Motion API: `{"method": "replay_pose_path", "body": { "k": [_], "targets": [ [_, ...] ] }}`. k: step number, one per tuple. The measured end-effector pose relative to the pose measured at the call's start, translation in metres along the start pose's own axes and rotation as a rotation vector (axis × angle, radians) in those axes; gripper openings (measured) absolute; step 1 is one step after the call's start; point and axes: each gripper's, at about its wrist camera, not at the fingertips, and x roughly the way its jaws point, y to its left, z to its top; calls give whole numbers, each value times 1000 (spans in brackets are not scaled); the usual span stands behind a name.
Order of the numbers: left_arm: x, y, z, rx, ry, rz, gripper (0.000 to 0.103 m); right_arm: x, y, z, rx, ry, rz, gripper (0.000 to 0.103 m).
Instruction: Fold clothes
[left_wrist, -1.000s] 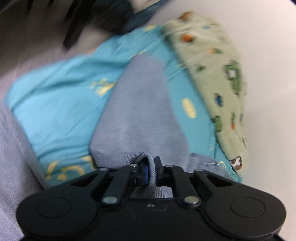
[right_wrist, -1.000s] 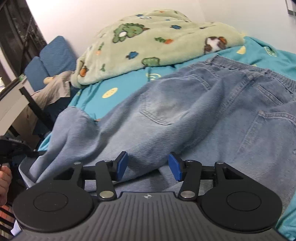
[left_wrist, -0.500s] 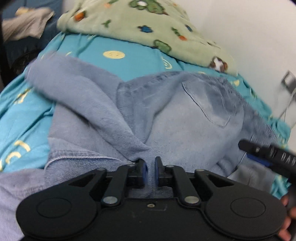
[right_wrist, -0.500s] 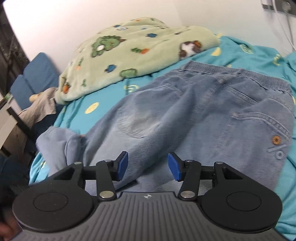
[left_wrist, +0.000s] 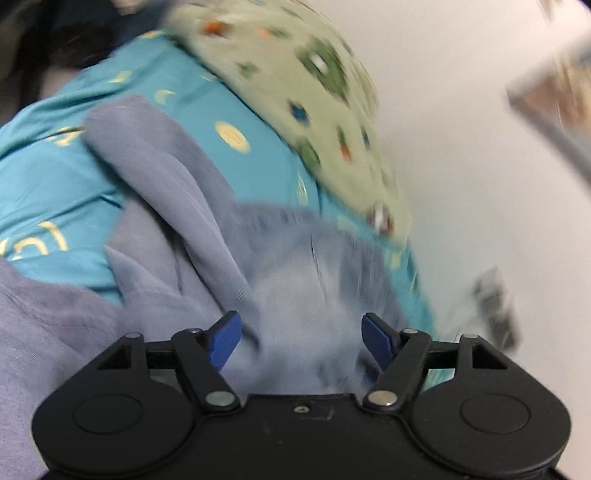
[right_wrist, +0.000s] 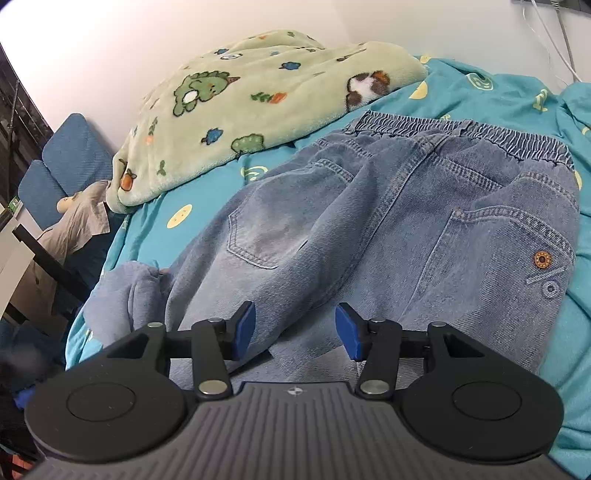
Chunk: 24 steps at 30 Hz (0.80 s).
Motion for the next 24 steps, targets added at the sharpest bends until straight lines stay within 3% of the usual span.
{"method": "replay_pose_path", "body": {
  "k": [2, 5, 10, 12, 13, 14, 18, 21, 24],
  "targets": [
    [2, 20, 24, -99, -44, 26, 72, 1, 0, 0, -1, 4, 1, 52],
    [27, 48, 54, -192, -41, 125, 72, 5, 2, -1, -1, 19, 8, 52],
    [73, 81, 83, -229, -67, 205, 66, 11, 4, -2, -19, 31, 16, 52],
    [89, 91, 93, -240, -85, 207, 39, 14, 5, -3, -31, 29, 16, 52],
    [91, 94, 97, -238, -115, 236, 19, 16, 6, -3, -37, 28, 16, 52],
    [92, 96, 100, -244, -135, 239, 10, 18, 6, -4, -40, 30, 16, 52],
    [53, 83, 118, -192, -263, 213, 4, 22, 6, -5, -49, 33, 19, 52],
    [-5, 69, 139, -188, -413, 194, 4, 19, 8, -5, -56, 17, 25, 52],
    [-70, 67, 161, -166, -547, 231, 4, 15, 9, -6, -57, 6, 28, 52]
  ]
}}
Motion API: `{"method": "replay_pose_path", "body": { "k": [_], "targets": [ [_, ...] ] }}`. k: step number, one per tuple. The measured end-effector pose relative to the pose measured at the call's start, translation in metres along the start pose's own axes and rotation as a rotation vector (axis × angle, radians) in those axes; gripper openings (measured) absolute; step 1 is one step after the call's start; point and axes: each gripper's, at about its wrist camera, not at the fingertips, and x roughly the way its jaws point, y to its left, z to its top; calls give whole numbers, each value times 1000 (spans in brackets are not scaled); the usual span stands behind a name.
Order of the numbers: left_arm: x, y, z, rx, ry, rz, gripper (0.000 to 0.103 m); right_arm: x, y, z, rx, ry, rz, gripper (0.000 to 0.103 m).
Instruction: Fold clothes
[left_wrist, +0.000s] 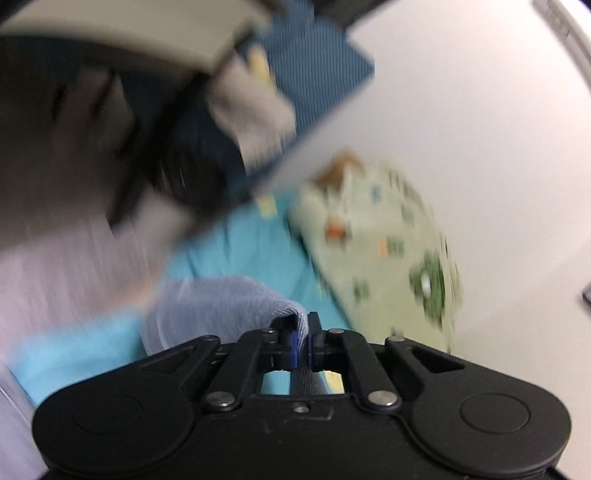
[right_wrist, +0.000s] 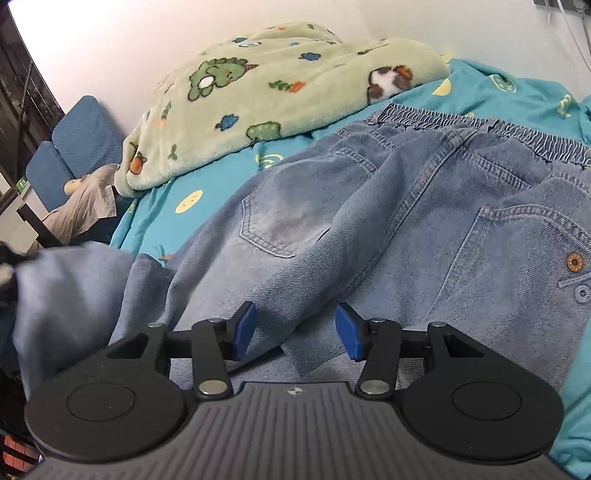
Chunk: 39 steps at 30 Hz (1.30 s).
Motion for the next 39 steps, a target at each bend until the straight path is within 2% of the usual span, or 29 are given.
{"method": "replay_pose_path", "body": {
  "k": [3, 5, 9, 12, 15, 18, 21, 22, 24, 25, 26, 27, 29, 31, 33, 36, 39],
  "targets": [
    [-37, 16, 46, -19, -109, 35, 4, -4, 0, 0, -1, -10, 0, 52],
    [-55, 32, 69, -7, -156, 93, 4, -5, -1, 1, -1, -15, -1, 52],
    [-71, 87, 89, -40, -210, 171, 4, -5, -1, 0, 0, -14, -4, 52],
    [-68, 147, 76, -122, -173, 204, 4, -5, 0, -1, -6, -9, 0, 52],
    [-53, 205, 50, -179, -104, 278, 4, -4, 2, -3, -20, -3, -2, 52],
    [-40, 257, 23, -278, -24, 349, 4, -2, 3, -5, -36, 6, -13, 52],
    [-41, 288, 5, -364, 32, 338, 6, 0, 5, -5, -43, 10, -21, 52],
    [-42, 295, 3, -382, 53, 331, 9, 1, 5, -4, -46, 10, -24, 52],
    [-54, 302, -1, -405, 83, 306, 20, 2, 6, -3, -49, 9, -24, 52],
    [-59, 306, -2, -414, 109, 286, 33, 2, 7, -3, -51, 7, -24, 52],
    [-65, 307, -2, -416, 138, 263, 39, 1, 8, -2, -52, 5, -23, 52],
    [-78, 306, -6, -419, 161, 234, 40, 0, 8, -2, -50, 3, -20, 52],
    [-102, 305, -13, -436, 205, 181, 47, -3, 8, -1, -46, -5, -12, 52],
    [-129, 304, -24, -450, 243, 173, 53, -8, 7, -1, -43, -14, -9, 52],
    [-151, 296, -32, -415, 280, 218, 53, -13, 4, 0, -29, -17, -13, 52],
    [-187, 292, -56, -422, 350, 208, 56, -22, -2, 3, -12, -41, -33, 52],
    [-202, 295, -84, -510, 418, 106, 57, -34, -9, 8, 11, -67, -43, 52]
  ]
}}
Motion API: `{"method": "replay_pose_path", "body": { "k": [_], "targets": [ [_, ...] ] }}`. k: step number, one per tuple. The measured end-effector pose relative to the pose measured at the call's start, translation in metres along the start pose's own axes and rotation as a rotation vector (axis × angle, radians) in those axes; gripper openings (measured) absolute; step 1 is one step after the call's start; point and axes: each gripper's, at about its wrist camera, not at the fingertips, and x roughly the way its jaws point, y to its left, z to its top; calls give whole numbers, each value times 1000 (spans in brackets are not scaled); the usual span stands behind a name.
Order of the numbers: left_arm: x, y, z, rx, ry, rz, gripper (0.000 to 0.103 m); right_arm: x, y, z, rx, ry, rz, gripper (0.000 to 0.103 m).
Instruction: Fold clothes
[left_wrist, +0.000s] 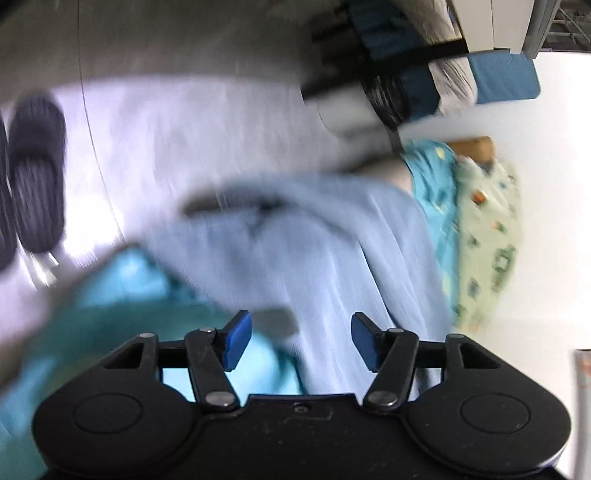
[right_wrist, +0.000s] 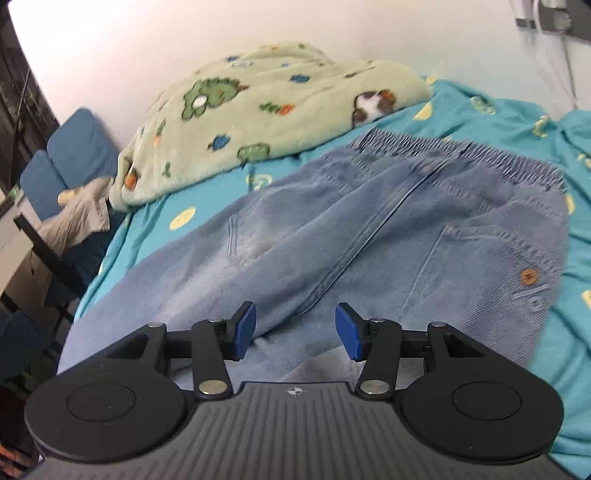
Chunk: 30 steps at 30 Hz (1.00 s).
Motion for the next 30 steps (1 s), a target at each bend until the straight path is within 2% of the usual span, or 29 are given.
{"method": "replay_pose_path", "body": {
  "k": [2, 6, 12, 15, 18, 21, 22, 25, 28, 29, 30],
  "targets": [
    [6, 5, -9, -30, 34, -44, 57, -12, -9, 10, 38, -13, 4, 52],
    [21, 5, -11, -68, 45, -101, 57, -41, -32, 37, 98, -26, -10, 52],
    [36, -2, -11, -66, 57, -95, 56, -83, -100, 75, 216, -54, -100, 54],
    [45, -4, -11, -63, 73, -94, 55, -82, -138, 79, 329, -60, -164, 58],
    [51, -8, -13, -49, 66, -97, 43, -58, -162, 72, 463, 23, -178, 60],
    [52, -17, -16, 7, 35, -36, 21, -30, -175, 69, 545, 78, -151, 59],
    [51, -19, -17, 24, 19, -11, 9, -22, -178, 70, 557, 85, -159, 59],
    [43, -20, -20, 32, -27, -31, 4, -2, -186, 72, 572, 91, -211, 59],
    [33, -24, -26, 48, -70, -43, 3, 12, -196, 71, 595, 94, -215, 58],
    [29, -25, -29, 43, -83, -49, 3, 14, -198, 70, 607, 85, -208, 57],
    [25, -26, -31, 37, -97, -55, 3, 16, -201, 70, 618, 76, -201, 50]
  ]
}}
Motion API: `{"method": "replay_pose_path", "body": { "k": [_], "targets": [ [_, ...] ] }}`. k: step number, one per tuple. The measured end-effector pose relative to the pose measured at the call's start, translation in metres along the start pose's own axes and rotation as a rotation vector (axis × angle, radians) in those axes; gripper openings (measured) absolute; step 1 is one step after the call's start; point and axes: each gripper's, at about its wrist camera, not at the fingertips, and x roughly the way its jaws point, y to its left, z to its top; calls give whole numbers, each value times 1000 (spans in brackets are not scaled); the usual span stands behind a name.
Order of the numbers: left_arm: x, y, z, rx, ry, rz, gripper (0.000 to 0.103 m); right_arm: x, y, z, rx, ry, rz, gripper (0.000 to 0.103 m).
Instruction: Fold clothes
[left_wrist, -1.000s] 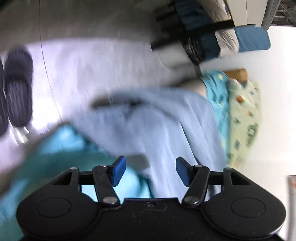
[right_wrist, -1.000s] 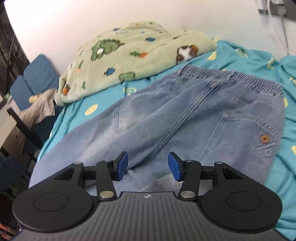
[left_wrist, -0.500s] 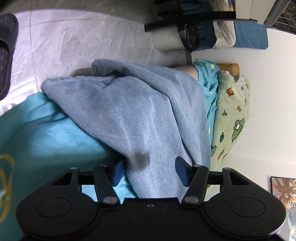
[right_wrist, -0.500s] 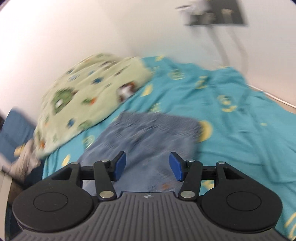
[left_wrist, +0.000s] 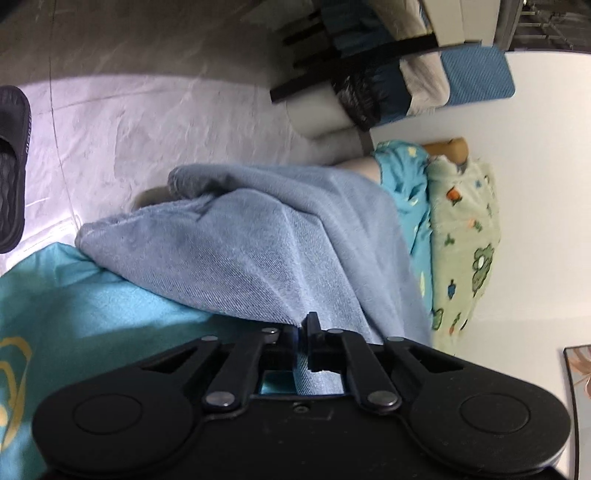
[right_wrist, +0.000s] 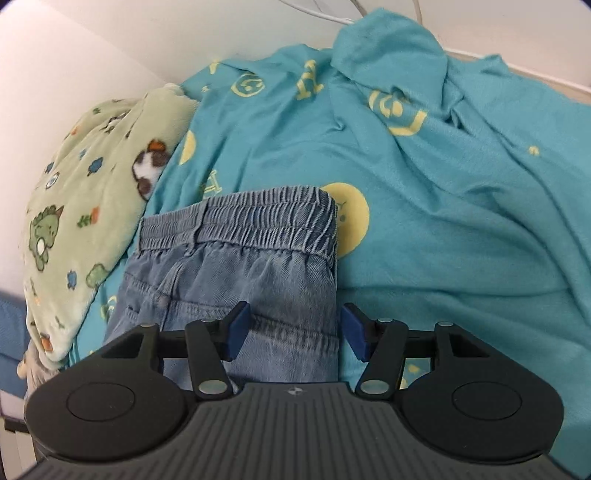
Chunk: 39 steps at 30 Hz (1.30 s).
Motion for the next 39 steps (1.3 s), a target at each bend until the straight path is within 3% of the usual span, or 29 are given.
{"method": "replay_pose_path", "body": {
  "k": [2, 3, 4, 8, 11, 17, 22, 27, 30, 35, 39],
  "targets": [
    [-9, -2, -3, -17, -30, -23, 3, 0, -1, 0, 8, -15, 20, 39],
    [-13, -4, -5, -21, -44, -32, 2, -2, 0, -1, 0, -25, 19, 18],
    [-17, -7, -5, -20, -51, -38, 2, -6, 1, -1, -7, -42, 23, 11],
    [-36, -15, -6, -18, -80, -67, 2, -42, 6, -5, -1, -153, 124, 6],
    [-53, -14, -8, -34, -103, -82, 2, -75, 11, -13, -51, -226, 141, 3],
    [-50, -23, 11, -104, -104, -99, 2, -72, 22, -11, -34, -187, 135, 1],
    [-28, -66, 52, -130, -105, -75, 2, -66, 84, 5, -112, -202, 166, 1],
    [27, -102, 108, -193, -100, -13, 2, -28, 174, 21, -185, -193, 185, 1],
    [75, -118, 139, -185, -87, 58, 2, 15, 220, 26, -237, -191, 150, 1],
    [157, -129, 179, -141, -51, 183, 2, 106, 259, 27, -311, -158, 42, 0],
    [207, -117, 188, -131, -8, 285, 2, 165, 246, 19, -343, -123, -25, 0]
  ]
}}
